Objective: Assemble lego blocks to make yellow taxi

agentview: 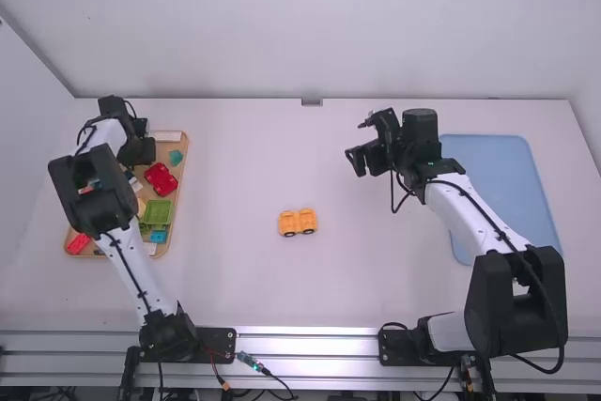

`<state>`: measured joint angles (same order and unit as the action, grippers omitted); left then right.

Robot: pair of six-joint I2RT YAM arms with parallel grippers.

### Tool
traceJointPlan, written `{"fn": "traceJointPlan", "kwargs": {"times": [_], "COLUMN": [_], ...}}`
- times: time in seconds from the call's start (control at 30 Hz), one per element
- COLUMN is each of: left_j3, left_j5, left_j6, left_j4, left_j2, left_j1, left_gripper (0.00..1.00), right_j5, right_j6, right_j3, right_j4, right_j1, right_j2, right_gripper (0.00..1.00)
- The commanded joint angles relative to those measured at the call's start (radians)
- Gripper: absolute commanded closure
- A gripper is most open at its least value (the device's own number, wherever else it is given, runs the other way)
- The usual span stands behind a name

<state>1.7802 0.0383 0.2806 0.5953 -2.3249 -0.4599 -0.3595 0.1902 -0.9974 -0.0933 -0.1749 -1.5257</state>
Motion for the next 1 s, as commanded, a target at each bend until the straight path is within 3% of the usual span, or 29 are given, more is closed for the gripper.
{"fn": "traceJointPlan", "kwargs": {"times": [0.0, 0.47, 0.73, 0.97], "left_j3": [-0.031, -0.031, -0.011, -0.009], "left_j5": [0.030, 0.029, -0.019, -0.019], "left_j6": [0.000, 0.000, -0.004, -0.049], "left_j4": [0.009, 0.003, 0.005, -0.007], "left_j2": [-0.018, -0.018, -0.016, 0.037], "left_j1": [-0.005, 0.002, 0.002, 0.002], "left_gripper": [0.73, 0.80, 0.98, 0.98], "right_j5": [0.000, 0.000, -0.003, -0.007], "right_j6": [0.000, 0.000, -0.001, -0.027], "right_j3": [-0.024, -0.024, -0.024, -0.024], "right_j4": [-0.001, -0.001, 0.006, 0.006], "right_j1": [-0.003, -0.003, -0.003, -0.003], "right_j2": [-0.008, -0.008, -0.008, -0.008], "right_gripper": [0.01, 0.01, 0.01, 0.01]}}
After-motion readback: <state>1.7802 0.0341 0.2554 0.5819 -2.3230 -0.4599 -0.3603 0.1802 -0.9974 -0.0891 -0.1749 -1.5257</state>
